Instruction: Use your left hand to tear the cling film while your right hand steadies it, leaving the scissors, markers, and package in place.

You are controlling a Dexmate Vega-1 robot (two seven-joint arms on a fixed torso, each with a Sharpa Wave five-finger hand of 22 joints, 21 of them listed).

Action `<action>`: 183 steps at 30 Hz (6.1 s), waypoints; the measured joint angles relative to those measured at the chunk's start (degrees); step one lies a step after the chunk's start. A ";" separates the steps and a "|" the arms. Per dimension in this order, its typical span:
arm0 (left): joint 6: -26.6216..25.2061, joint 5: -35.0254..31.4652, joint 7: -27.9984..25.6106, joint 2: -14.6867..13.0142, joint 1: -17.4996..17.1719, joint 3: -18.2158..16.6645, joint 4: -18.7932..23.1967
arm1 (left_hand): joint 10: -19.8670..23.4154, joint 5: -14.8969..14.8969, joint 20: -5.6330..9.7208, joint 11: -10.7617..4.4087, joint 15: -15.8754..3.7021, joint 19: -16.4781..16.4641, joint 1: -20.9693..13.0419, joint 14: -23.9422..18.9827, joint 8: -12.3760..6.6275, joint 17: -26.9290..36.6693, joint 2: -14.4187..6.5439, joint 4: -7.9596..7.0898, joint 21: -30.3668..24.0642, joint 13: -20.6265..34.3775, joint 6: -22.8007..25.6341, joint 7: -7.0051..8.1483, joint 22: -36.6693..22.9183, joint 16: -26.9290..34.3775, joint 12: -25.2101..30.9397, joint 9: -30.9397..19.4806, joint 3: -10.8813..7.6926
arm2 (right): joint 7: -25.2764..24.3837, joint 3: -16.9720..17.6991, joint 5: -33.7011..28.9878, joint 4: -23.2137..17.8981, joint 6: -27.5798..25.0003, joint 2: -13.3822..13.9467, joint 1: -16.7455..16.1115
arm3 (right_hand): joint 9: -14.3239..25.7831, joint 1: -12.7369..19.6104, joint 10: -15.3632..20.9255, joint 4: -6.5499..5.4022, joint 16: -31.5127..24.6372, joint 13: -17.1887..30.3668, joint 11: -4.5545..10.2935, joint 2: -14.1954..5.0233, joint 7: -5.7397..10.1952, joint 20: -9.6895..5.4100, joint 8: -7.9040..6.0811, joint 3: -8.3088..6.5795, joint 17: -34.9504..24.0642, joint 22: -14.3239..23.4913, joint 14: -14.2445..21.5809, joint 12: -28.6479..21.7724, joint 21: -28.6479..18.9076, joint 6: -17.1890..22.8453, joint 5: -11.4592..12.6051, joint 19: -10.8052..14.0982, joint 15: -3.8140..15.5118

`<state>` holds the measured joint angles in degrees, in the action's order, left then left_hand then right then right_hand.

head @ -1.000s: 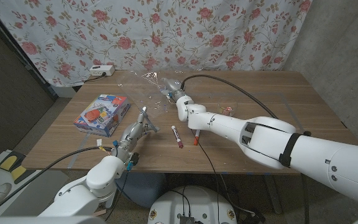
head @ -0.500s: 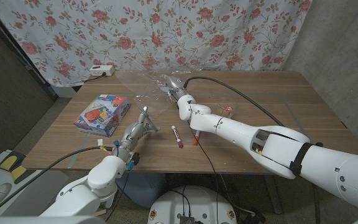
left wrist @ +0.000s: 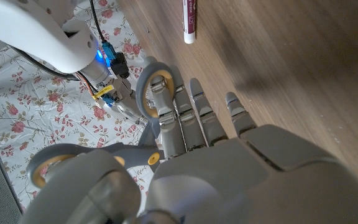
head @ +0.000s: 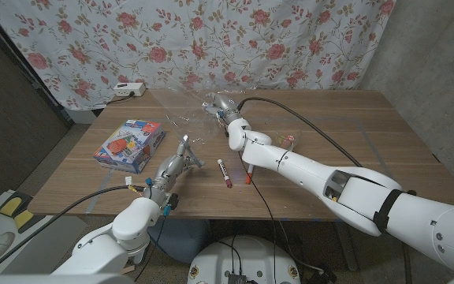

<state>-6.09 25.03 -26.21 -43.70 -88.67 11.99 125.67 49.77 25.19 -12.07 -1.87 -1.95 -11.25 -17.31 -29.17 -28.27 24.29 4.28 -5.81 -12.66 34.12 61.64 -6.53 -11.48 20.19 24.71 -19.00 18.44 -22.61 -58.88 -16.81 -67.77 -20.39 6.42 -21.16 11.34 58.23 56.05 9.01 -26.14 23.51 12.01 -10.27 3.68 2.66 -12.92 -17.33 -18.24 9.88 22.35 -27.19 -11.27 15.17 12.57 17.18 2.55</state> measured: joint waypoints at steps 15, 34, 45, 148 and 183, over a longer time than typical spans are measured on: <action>0.62 -0.37 0.70 -0.48 0.01 0.34 0.11 | 0.00 0.03 0.00 0.00 0.00 0.00 -0.73 0.00 0.11 0.00 0.03 -0.37 0.00 0.01 0.09 0.10 0.00 0.00 -0.04 0.01 0.37 | 0.11 2.56 2.62 -5.53 -3.02 0.55 -2.20 | 0.00 0.67 0.30 0.08 -0.39 1.10 -0.32 0.22 0.00 0.42 0.43 -0.40 -0.52 0.00 0.60 -1.22 0.00 0.61 0.44 -0.03 -0.21; 0.79 -0.44 1.90 -1.10 0.10 0.32 0.56 | 0.00 0.09 0.00 0.00 0.00 0.00 -0.74 0.00 0.42 0.00 0.03 -0.36 0.00 0.17 0.16 0.21 0.00 -0.28 -0.22 -0.40 0.37 | -0.06 5.91 5.60 -11.30 -5.13 1.25 -4.57 | -0.01 1.42 0.39 0.23 -0.39 2.11 -0.85 0.95 -0.72 1.38 0.43 -0.55 -0.79 0.00 1.35 -2.27 0.00 1.94 1.23 0.27 -0.08; 1.74 -0.49 2.91 -0.82 1.90 1.83 -0.75 | 0.00 -0.23 0.00 0.00 0.00 0.00 -0.74 0.00 0.44 0.00 0.03 -0.35 0.00 0.29 0.23 0.16 0.00 -0.27 -0.26 -0.39 0.36 | -1.01 8.16 11.31 -12.14 -7.46 -0.11 -4.89 | -0.01 1.88 0.39 0.15 -0.39 2.41 -0.85 0.98 -1.02 1.66 0.43 -0.95 -1.00 0.00 1.63 -2.92 0.00 2.67 1.43 -0.02 0.19; 10.74 4.06 13.85 0.64 11.83 11.38 -9.99 | 0.21 -0.43 0.00 -0.21 -0.51 0.00 -2.02 -0.10 1.11 0.00 -0.65 -0.92 0.00 0.53 0.51 0.69 0.00 -0.67 -1.13 -0.79 0.46 | -3.71 10.22 24.50 -15.62 -11.41 -1.51 -4.28 | -0.02 2.40 0.18 -0.41 -0.39 2.23 -1.25 0.90 -1.63 2.56 1.28 -1.49 -2.11 0.00 2.33 -4.43 0.00 3.67 3.11 -0.33 0.09; 13.48 3.85 13.69 0.96 11.55 11.13 -11.80 | 0.50 -0.33 0.00 -0.50 -0.51 0.00 -2.33 -0.10 1.28 0.00 -0.95 -0.90 0.00 0.62 0.89 0.72 0.00 -0.90 -0.92 -0.81 0.45 | -3.71 10.38 24.54 -17.18 -12.69 -0.49 -4.84 | -0.02 2.40 0.19 -0.40 -0.39 2.15 -1.25 0.91 -1.95 2.56 1.51 -1.48 -2.65 0.00 2.33 -4.88 0.00 3.99 3.33 -0.33 0.09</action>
<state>7.39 28.89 -12.52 -42.74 -77.11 23.12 113.87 50.27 24.86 -12.07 -2.37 -2.46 -11.25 -19.63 -29.27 -26.99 24.28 3.33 -6.71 -12.66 34.75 62.53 -5.81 -11.48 19.29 23.79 -19.81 18.89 -26.32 -48.50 7.73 -84.95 -33.07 5.93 -25.99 11.32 60.63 56.24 8.60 -26.53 25.66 10.77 -9.36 1.73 5.22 -11.42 -18.81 -20.88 9.88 24.68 -32.07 -11.26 19.16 15.90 16.84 2.63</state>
